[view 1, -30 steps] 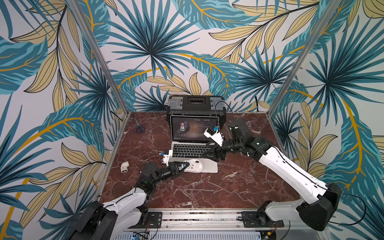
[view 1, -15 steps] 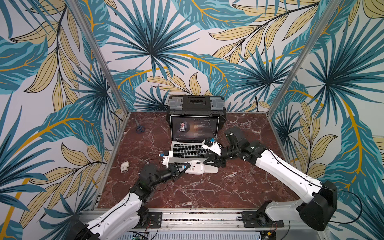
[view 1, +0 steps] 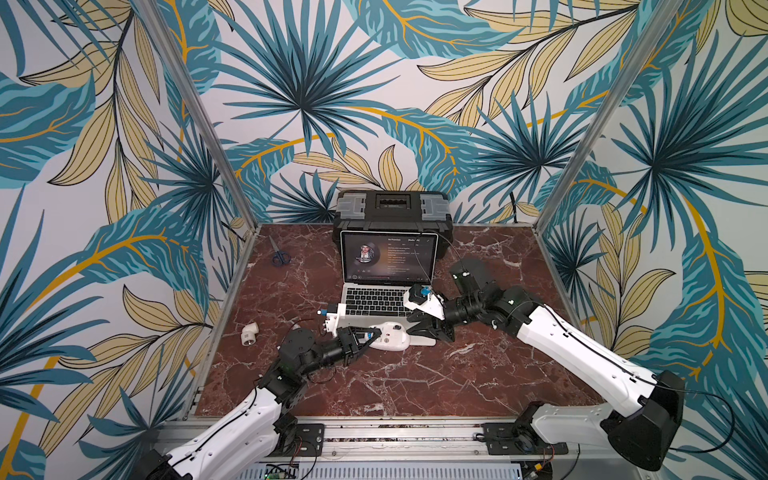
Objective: Remove the wireless mouse receiver from the laptop
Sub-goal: Insert the USB plug into the mouse.
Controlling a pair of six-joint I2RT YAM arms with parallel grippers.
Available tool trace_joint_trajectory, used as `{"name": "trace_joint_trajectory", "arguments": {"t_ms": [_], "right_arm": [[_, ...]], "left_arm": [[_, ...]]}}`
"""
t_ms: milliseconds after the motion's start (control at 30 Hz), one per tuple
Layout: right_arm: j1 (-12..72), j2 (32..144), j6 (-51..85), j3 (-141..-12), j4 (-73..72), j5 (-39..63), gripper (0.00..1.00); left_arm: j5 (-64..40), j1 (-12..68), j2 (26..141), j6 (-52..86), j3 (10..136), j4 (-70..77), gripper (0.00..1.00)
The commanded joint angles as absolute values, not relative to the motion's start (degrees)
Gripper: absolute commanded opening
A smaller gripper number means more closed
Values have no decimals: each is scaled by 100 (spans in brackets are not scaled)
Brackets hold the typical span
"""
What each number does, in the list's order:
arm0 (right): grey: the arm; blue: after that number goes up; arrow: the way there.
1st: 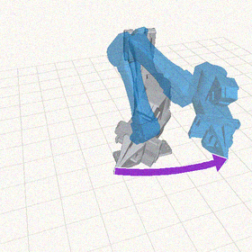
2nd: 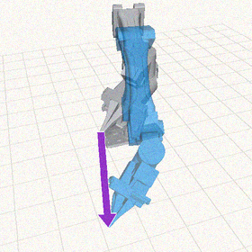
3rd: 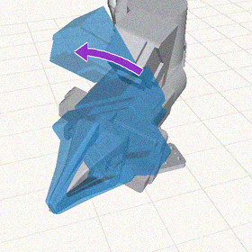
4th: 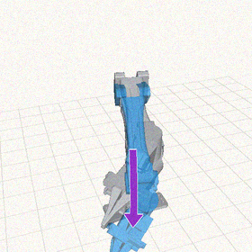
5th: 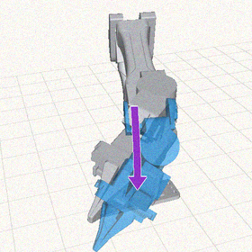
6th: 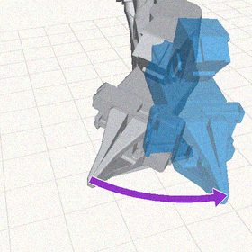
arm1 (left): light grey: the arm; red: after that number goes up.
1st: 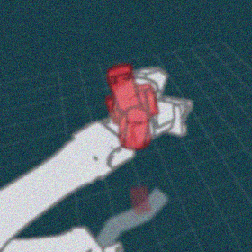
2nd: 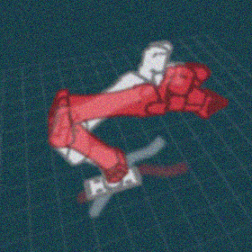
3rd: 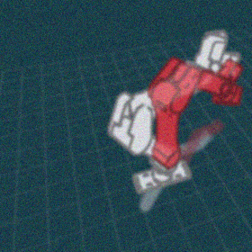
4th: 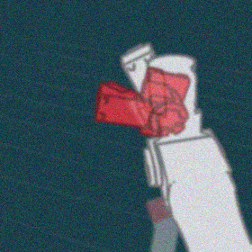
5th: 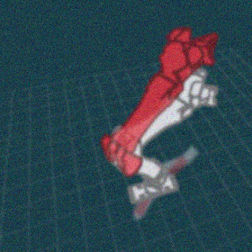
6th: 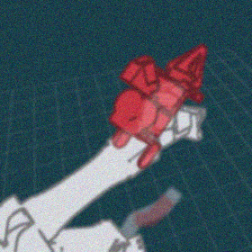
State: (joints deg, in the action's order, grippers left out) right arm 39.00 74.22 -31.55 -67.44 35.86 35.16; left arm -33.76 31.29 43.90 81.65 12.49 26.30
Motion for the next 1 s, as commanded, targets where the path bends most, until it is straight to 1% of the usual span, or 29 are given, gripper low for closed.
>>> {"name": "trace_joint_trajectory", "arguments": {"t_ms": [0, 167, 233, 333, 500, 567, 600, 800, 967], "right_arm": [[3997, 7626, -3188, -6814, 3614, 3490, 30], [4008, 7685, -3085, -6737, 3279, 3423, 30], [4008, 7675, -3029, -6693, 3144, 3327, 37], [4010, 7726, -3061, -6653, 3090, 3322, 39], [4008, 7894, -3059, -6699, 3104, 3531, 47], [4011, 7931, -3084, -6686, 3118, 3557, 47], [4008, 7953, -3085, -6697, 3133, 3551, 46], [4008, 8058, -3128, -6706, 3226, 3582, 31], [4011, 8068, -3164, -6697, 3237, 3593, 23]], "left_arm": [[-3365, 3191, 4420, 8152, 1622, 2972, 0], [-3347, 3217, 4390, 8124, 1635, 3012, 0], [-3322, 3230, 4380, 8121, 1626, 3032, 0], [-3317, 3239, 4386, 8121, 1617, 3062, 0], [-3313, 3248, 4411, 8086, 1626, 3135, 0], [-3311, 3243, 4412, 8095, 1618, 3142, 0], [-3313, 3243, 4410, 8103, 1617, 3148, 0], [-3287, 3244, 4429, 8086, 1608, 3170, 0], [-3263, 3244, 4447, 8068, 1600, 3191, 0]]}}
